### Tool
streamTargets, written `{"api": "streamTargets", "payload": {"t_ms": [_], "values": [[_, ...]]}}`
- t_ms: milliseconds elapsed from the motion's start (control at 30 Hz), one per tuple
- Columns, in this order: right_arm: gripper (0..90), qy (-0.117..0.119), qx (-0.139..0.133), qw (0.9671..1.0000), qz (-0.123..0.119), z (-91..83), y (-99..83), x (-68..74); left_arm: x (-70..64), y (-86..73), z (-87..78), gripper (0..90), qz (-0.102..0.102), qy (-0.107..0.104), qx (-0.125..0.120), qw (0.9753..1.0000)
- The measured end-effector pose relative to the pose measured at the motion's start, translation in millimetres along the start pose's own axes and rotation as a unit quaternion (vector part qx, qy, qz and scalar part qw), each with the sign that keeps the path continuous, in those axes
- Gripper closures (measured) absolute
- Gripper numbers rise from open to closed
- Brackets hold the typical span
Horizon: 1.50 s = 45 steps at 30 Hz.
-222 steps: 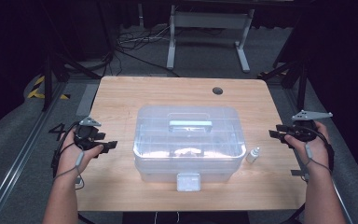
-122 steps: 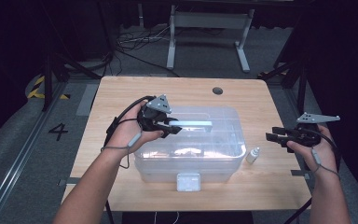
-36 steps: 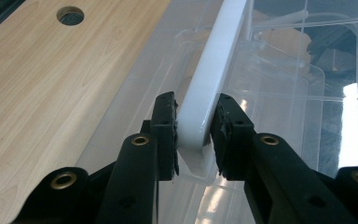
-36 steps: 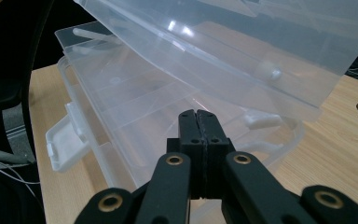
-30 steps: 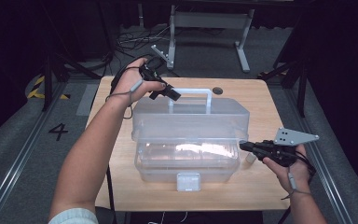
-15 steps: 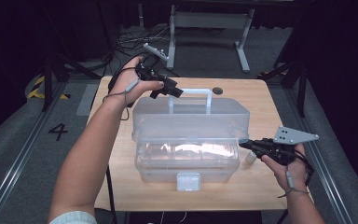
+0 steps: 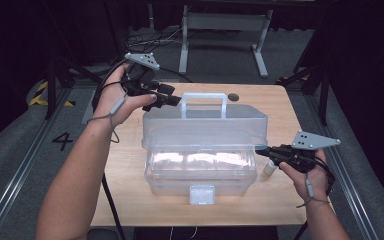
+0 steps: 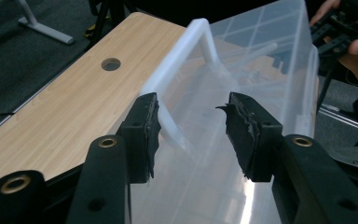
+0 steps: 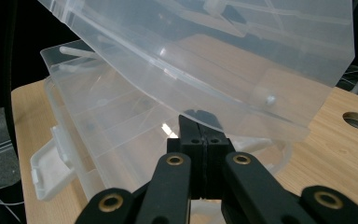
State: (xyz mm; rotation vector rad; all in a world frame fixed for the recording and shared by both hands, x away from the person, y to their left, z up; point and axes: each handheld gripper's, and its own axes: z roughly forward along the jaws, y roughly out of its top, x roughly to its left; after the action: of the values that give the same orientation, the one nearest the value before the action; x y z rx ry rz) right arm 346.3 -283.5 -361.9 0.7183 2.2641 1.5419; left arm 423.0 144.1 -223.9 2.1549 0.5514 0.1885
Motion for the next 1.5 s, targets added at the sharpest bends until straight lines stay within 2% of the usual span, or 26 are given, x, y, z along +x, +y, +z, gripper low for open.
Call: {"api": "streamTargets", "payload": {"t_ms": [200,333,433,500,600,733,833,1033,1133,1267,1367,1433,1500], "values": [[90.0,-0.002,-0.002,1.0000,0.004,1.5,5.0,-2.3,-16.3,-11.8,-10.4,58.9,0.004,0.007,-0.001,1.0000],[90.0,-0.004,-0.006,0.9999,0.008,1.8,8.1,-4.6,-25.9,-22.0,-15.3,70.1,0.013,0.008,0.005,0.9999],[90.0,-0.004,-0.002,1.0000,0.009,2.9,9.8,-6.0,-31.4,-29.2,-23.5,76.0,0.011,0.023,-0.014,0.9996],[90.0,-0.002,-0.004,0.9999,0.009,4.3,10.1,-6.2,-32.9,-33.1,-30.3,83.4,0.005,0.007,-0.025,0.9996],[90.0,-0.007,-0.004,0.9999,0.008,4.9,12.8,-6.5,-39.1,-38.5,-37.3,88.9,0.009,0.009,-0.031,0.9994],[90.0,-0.007,-0.006,0.9999,0.011,5.2,14.5,-7.6,-51.4,-47.9,-44.9,89.7,0.013,0.009,-0.046,0.9988],[90.0,-0.009,-0.005,0.9999,0.011,5.3,15.6,-8.1,-58.6,-55.0,-47.4,89.8,0.014,0.009,-0.048,0.9987],[90.0,-0.017,-0.009,0.9997,0.014,6.0,18.4,-8.8,-69.4,-73.6,-44.3,89.8,0.013,0.005,-0.048,0.9988],[90.0,-0.018,-0.012,0.9996,0.018,6.3,19.1,-9.2,-71.2,-82.5,-40.6,89.8,0.009,0.018,-0.043,0.9989],[90.0,-0.022,-0.014,0.9994,0.020,6.6,20.4,-9.7,-69.5,-92.0,-33.9,89.8,-0.001,0.028,-0.042,0.9987],[90.0,-0.028,-0.013,0.9994,0.016,6.9,21.9,-9.8,-66.7,-99.1,-27.5,89.7,-0.007,0.030,-0.040,0.9987],[90.0,-0.032,-0.013,0.9993,0.014,7.0,22.3,-9.3,-64.5,-104.1,-21.9,89.7,-0.013,0.022,-0.034,0.9991],[90.0,-0.032,-0.014,0.9993,0.015,7.0,22.2,-9.3,-62.2,-108.9,-16.8,89.7,-0.018,0.028,-0.031,0.9990]]}}
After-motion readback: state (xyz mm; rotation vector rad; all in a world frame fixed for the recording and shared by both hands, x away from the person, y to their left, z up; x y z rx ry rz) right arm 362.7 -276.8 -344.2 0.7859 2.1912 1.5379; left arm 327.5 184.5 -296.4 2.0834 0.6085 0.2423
